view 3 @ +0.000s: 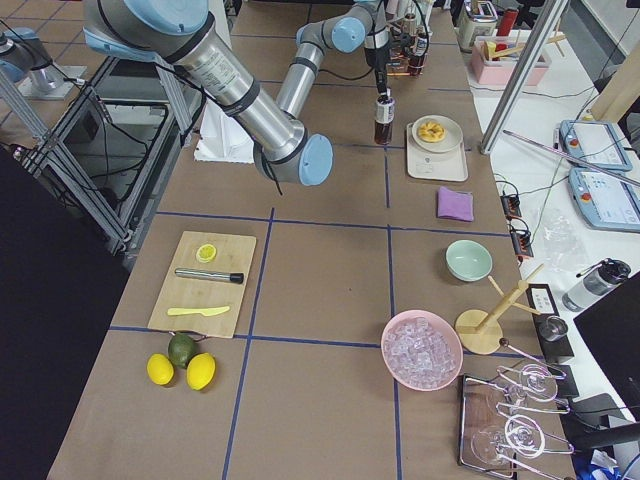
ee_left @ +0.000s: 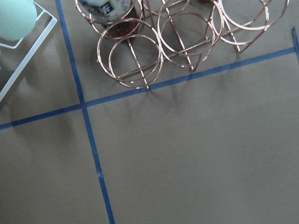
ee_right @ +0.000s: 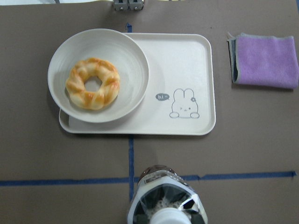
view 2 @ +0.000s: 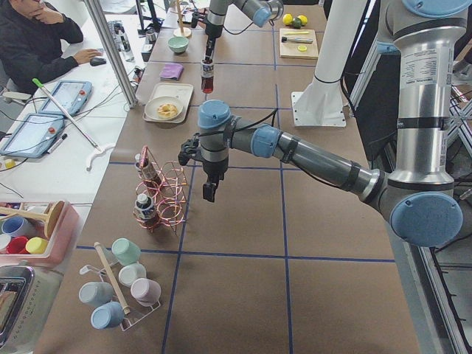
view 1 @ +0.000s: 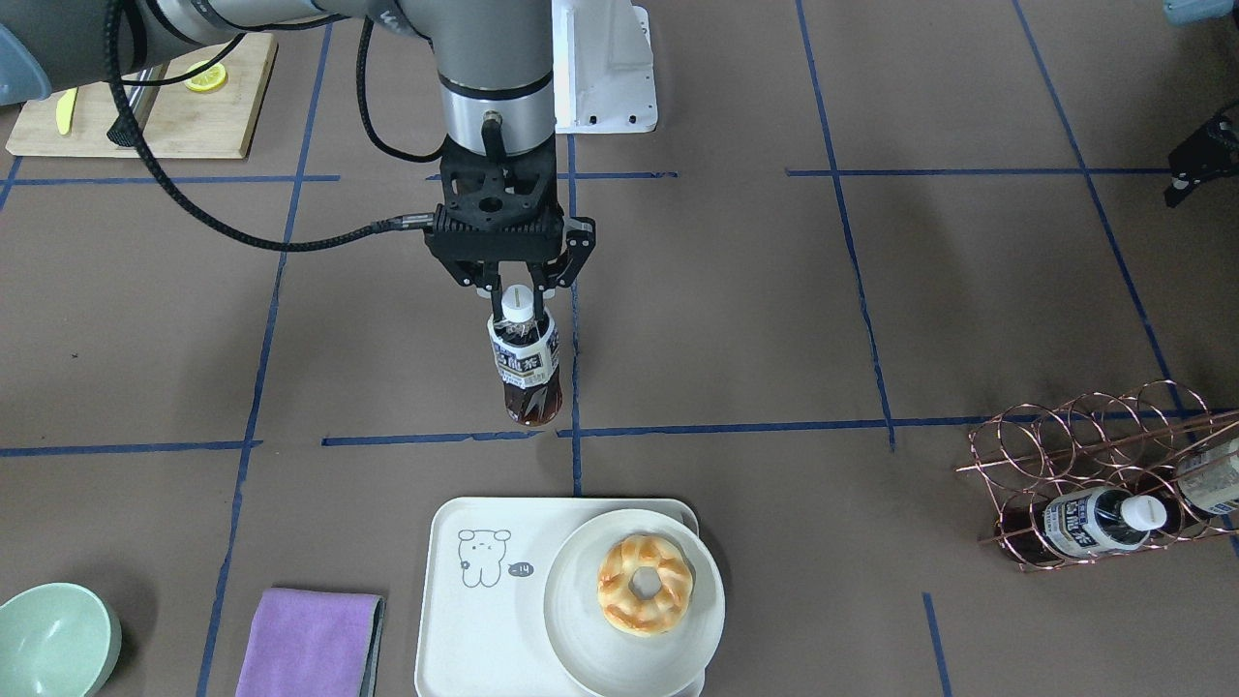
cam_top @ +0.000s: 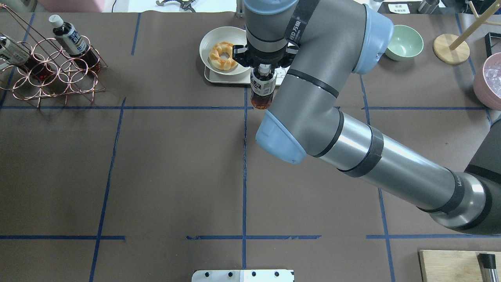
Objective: Place tea on tray
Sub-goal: 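Carry the tea bottle with the right gripper onto the tray beside the plate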
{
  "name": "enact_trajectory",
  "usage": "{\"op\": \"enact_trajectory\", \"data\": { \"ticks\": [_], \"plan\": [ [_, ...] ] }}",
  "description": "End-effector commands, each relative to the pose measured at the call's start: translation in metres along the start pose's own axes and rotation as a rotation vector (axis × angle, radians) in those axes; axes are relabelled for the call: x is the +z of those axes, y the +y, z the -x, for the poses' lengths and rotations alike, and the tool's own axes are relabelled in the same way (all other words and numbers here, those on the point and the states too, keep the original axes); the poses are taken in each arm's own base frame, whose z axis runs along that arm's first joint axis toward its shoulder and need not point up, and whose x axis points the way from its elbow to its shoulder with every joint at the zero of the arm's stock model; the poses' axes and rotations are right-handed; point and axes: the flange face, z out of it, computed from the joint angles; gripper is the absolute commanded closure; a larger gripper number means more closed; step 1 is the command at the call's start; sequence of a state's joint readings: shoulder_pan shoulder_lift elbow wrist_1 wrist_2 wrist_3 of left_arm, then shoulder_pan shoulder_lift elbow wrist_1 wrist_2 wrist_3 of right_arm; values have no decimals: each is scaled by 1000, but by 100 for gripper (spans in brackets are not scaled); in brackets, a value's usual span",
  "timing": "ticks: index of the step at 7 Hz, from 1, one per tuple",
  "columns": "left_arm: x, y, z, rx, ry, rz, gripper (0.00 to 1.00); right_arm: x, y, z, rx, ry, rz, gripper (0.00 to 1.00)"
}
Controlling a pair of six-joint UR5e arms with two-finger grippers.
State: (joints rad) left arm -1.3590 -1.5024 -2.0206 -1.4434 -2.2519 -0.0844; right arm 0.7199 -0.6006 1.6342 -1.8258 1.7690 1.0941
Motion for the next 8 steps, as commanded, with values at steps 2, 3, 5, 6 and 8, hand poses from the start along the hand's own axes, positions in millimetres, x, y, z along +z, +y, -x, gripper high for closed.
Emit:
{"op": "enact_trajectory", "data": {
  "ticks": [2,3,5,6,8],
  "plan": [
    [-1,2,0,0,0,-1,0,24,-94,-3,-12,62,-43,100],
    [-1,2,0,-1,0,-2,0,36,-122,-24,-36,62,-25,100],
    [-4,2,1,-4,-1,-7,0,80,-164,-46,-4,38,24,100],
    [-5,2,0,-3,-1,-10,0,87,-172,-45,1,58,37,100],
    [-6,2,-1,-1,-1,-13,0,100,-172,-50,1,73,58,100]
  ]
}}
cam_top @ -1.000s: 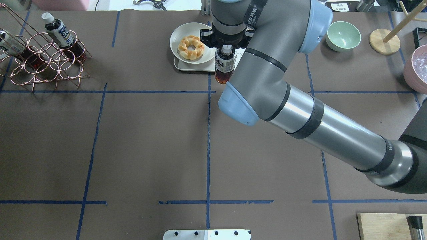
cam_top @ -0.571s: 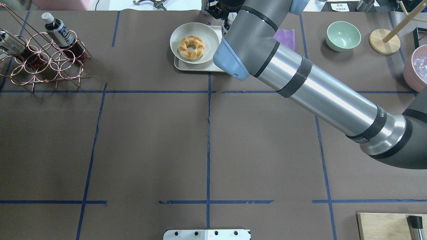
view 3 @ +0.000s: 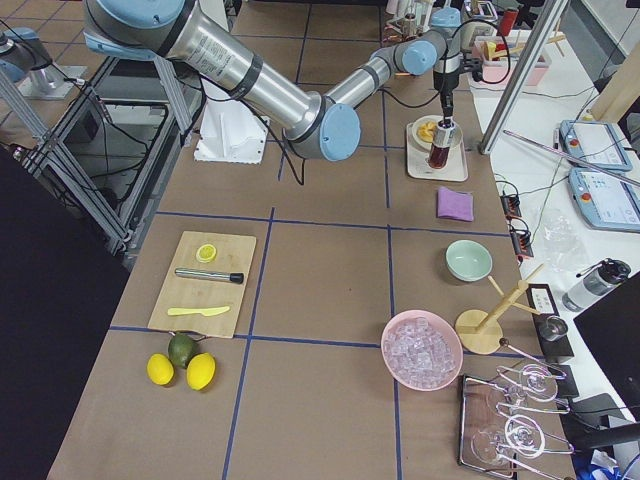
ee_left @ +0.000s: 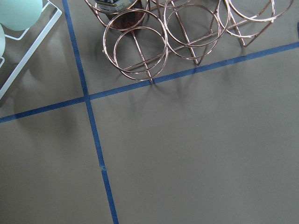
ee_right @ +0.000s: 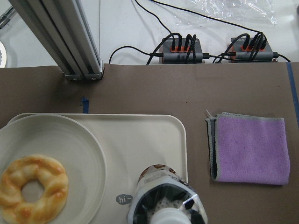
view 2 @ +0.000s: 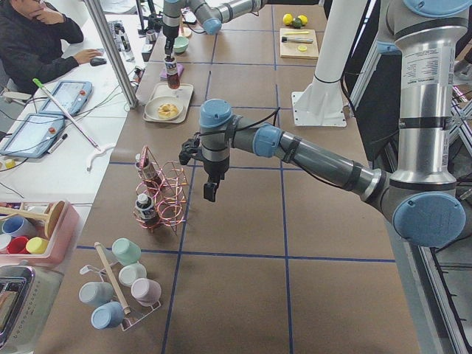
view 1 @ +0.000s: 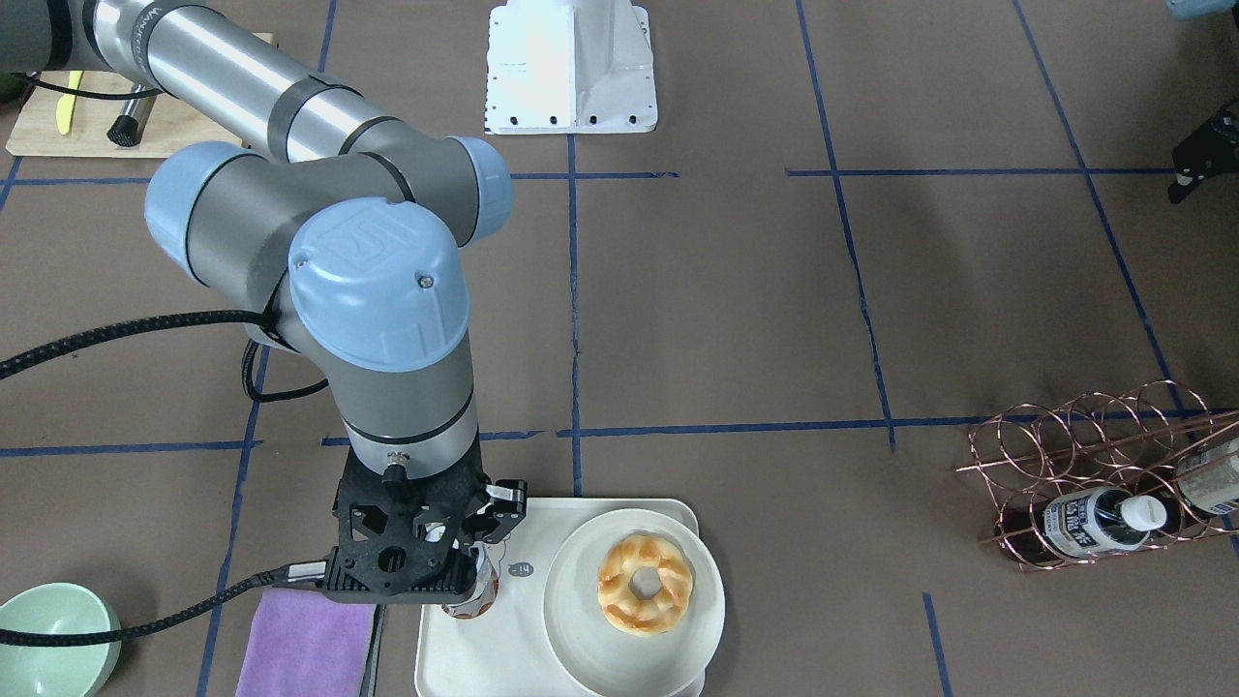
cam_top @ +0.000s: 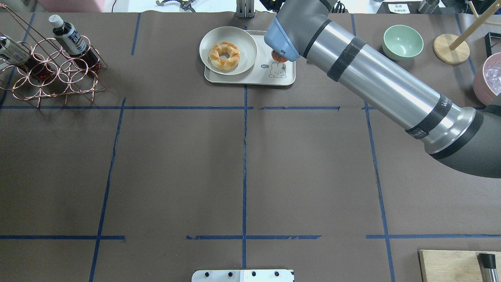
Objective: Place tea on tray
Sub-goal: 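Carry the tea bottle with the right gripper onto the tray beside the plate, then lower the tea bottle onto the tray and open the right gripper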
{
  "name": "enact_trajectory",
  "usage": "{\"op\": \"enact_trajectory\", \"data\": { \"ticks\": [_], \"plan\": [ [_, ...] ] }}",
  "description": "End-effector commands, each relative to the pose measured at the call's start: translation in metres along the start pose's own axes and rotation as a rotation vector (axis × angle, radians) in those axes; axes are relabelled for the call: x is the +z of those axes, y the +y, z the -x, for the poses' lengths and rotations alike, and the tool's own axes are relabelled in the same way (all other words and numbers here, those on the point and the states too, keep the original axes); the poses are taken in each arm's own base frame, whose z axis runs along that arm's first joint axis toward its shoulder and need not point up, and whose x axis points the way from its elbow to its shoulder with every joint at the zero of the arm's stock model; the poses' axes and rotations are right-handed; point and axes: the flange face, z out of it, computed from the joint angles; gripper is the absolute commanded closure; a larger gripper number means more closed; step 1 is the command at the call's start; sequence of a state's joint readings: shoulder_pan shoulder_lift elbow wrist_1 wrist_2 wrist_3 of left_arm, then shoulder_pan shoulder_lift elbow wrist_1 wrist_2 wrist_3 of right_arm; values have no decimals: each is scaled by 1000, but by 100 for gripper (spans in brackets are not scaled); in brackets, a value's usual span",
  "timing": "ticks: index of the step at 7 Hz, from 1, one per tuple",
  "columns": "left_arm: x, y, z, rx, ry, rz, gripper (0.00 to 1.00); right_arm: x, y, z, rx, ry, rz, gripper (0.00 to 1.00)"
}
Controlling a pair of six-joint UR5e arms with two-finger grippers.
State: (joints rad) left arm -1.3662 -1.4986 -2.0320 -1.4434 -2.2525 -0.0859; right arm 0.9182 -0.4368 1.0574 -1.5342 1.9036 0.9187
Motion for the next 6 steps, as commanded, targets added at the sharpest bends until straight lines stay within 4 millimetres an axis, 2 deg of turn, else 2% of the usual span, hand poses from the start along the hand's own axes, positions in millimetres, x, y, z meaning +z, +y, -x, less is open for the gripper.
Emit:
{"op": "enact_trajectory", "data": {
  "ticks": [1,3,6],
  "plan": [
    [-1,0,0,1,-1,-2,0,12,-2,-3,1,13,19,100],
    [-1,1,0,0,-1,-1,0,27,-4,-2,-10,-17,14,100],
    [-1,1,0,0,-1,-1,0,22,-4,3,-13,-33,21,99]
  ]
}}
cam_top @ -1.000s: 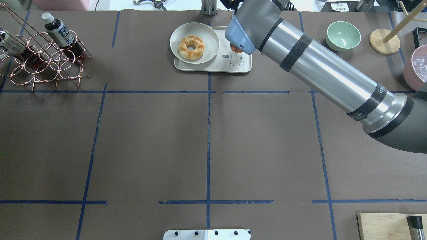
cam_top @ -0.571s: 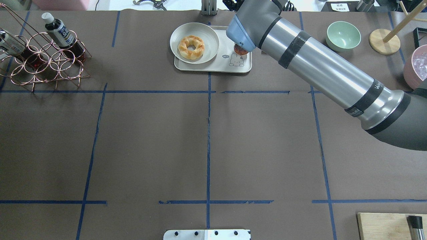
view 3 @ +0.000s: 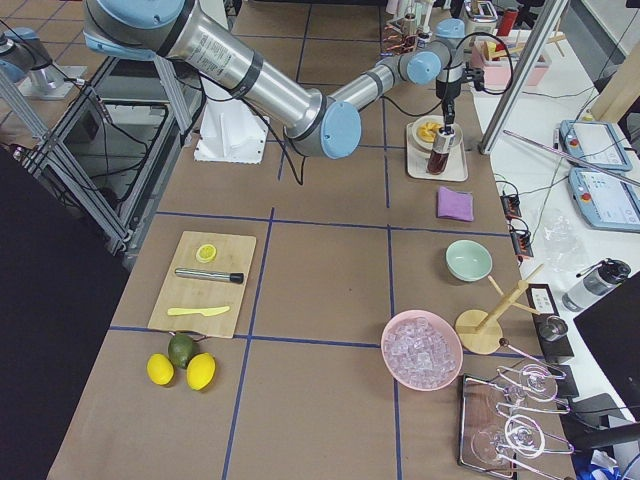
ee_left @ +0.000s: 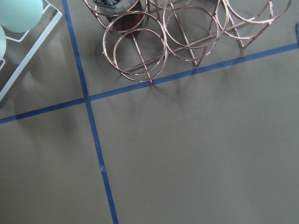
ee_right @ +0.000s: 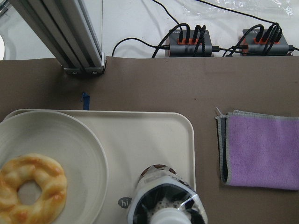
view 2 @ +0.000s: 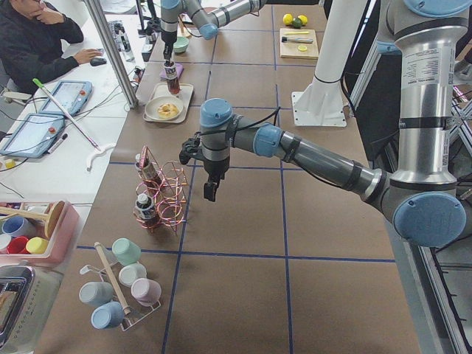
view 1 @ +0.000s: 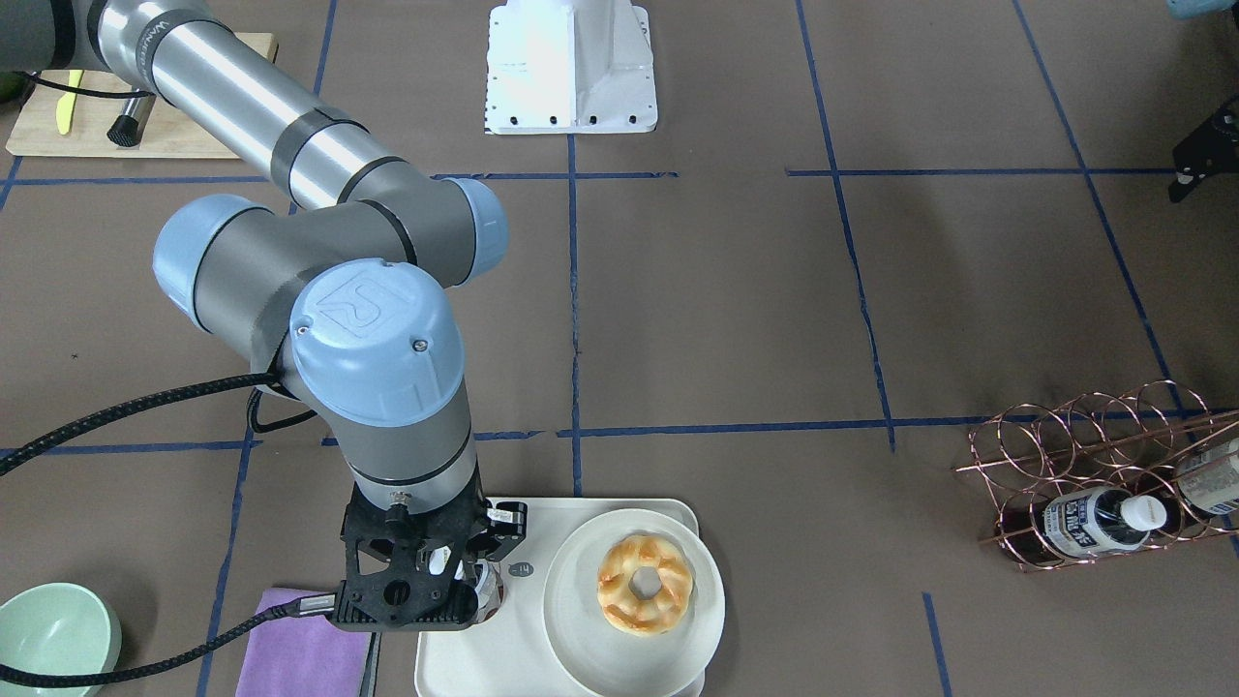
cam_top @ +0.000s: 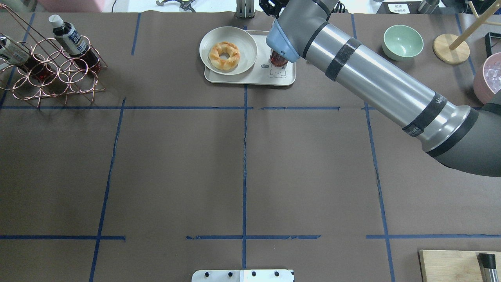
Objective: Place tea on tray
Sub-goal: 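Lower the tea bottle onto the tray and open the right gripper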
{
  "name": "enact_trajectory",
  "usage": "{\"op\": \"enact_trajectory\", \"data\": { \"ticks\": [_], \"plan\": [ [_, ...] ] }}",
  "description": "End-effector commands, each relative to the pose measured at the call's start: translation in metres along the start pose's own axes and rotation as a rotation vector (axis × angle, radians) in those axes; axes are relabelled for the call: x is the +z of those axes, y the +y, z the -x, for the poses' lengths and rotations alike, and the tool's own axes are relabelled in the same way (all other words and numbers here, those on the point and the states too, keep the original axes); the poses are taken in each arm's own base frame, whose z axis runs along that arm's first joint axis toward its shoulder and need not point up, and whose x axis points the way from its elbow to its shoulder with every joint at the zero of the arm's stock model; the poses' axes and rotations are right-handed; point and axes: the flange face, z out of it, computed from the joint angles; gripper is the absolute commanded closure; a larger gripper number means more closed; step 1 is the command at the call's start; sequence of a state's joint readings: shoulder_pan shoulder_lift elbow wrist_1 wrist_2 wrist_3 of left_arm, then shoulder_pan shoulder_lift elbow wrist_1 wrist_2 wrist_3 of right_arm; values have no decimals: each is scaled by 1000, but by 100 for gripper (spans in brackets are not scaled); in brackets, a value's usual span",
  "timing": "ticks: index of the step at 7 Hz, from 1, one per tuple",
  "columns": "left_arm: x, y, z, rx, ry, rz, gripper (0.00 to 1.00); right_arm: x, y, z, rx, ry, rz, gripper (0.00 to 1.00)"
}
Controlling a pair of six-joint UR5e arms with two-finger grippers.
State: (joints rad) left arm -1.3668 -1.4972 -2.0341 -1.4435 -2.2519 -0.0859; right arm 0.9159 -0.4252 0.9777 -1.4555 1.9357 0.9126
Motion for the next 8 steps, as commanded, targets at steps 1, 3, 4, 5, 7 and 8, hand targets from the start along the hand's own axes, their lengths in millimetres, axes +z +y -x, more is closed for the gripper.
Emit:
{"op": "enact_trajectory", "data": {
  "ticks": [1,3,4,5,7,8],
  "plan": [
    [0,0,0,0,0,0,0,-2,0,1,0,-12,9,70],
    [0,0,0,0,0,0,0,-3,0,1,-15,-15,7,0],
    [0,-1,0,0,0,0,0,-3,0,1,-32,-14,6,0],
    [0,-1,0,0,0,0,0,-9,-5,-3,-52,-18,-1,0],
    [1,0,0,-1,0,1,0,-51,-7,-29,-36,-133,56,0],
    [1,0,0,-1,0,1,0,-73,17,-46,-30,-132,70,0]
  ]
}}
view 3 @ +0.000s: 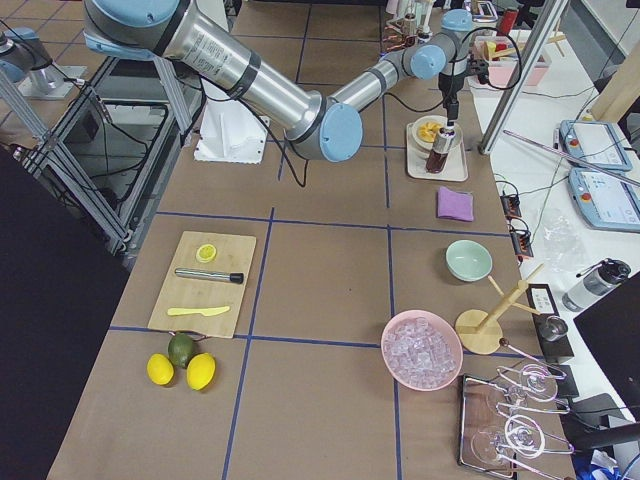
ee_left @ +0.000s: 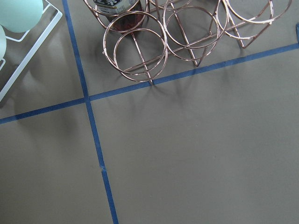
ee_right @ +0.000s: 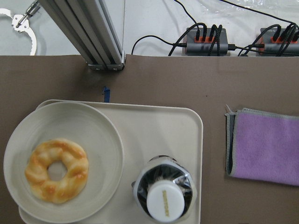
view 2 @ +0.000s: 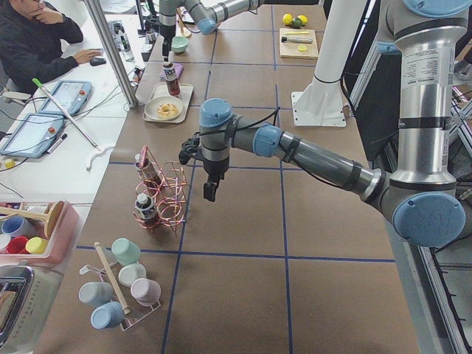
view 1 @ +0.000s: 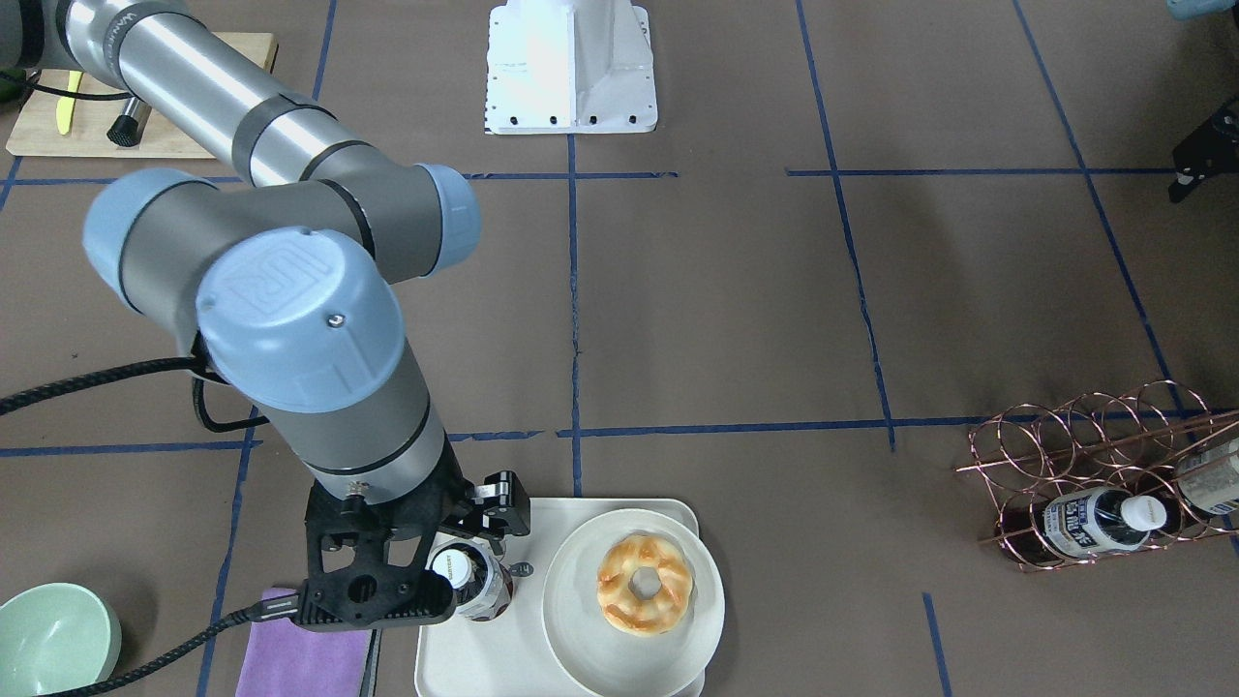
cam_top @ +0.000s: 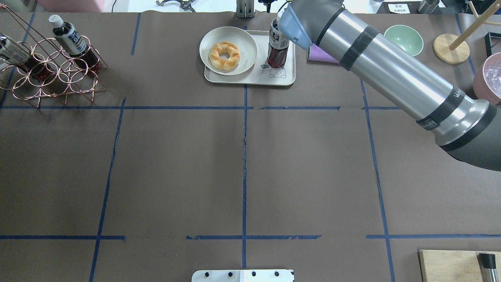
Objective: Place tea on tray
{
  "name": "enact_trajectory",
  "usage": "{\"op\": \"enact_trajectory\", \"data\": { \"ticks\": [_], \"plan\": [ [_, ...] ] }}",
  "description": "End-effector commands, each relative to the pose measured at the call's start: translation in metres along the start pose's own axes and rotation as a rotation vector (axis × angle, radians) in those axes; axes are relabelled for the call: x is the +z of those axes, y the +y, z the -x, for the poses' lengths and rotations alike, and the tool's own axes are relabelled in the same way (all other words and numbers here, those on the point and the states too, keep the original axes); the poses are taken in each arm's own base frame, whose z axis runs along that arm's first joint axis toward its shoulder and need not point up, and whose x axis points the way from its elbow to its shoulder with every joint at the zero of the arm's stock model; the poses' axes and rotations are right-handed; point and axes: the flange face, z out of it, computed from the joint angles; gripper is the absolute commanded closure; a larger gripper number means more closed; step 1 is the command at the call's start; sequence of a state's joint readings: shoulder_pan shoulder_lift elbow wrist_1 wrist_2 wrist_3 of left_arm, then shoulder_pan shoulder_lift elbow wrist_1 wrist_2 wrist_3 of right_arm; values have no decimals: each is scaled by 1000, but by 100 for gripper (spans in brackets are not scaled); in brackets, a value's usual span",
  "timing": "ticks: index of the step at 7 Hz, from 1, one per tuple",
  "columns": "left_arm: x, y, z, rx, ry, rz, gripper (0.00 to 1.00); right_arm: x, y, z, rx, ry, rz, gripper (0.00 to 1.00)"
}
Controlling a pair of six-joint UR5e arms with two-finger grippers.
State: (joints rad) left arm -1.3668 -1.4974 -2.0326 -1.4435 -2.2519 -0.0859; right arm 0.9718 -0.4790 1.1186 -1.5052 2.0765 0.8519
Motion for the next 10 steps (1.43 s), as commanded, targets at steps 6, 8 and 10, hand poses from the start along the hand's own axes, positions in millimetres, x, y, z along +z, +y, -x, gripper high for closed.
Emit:
{"op": "enact_trajectory", "data": {
  "ticks": [6,8,10],
  "plan": [
    [10,45,56,-136,-18,39,0,-64,195,-361,-293,16,92,0],
    [29,68,107,-130,36,72,0,-75,235,-501,-340,-26,147,0],
    [44,82,131,-122,61,99,0,-63,287,-595,-239,-17,209,0]
  ]
}}
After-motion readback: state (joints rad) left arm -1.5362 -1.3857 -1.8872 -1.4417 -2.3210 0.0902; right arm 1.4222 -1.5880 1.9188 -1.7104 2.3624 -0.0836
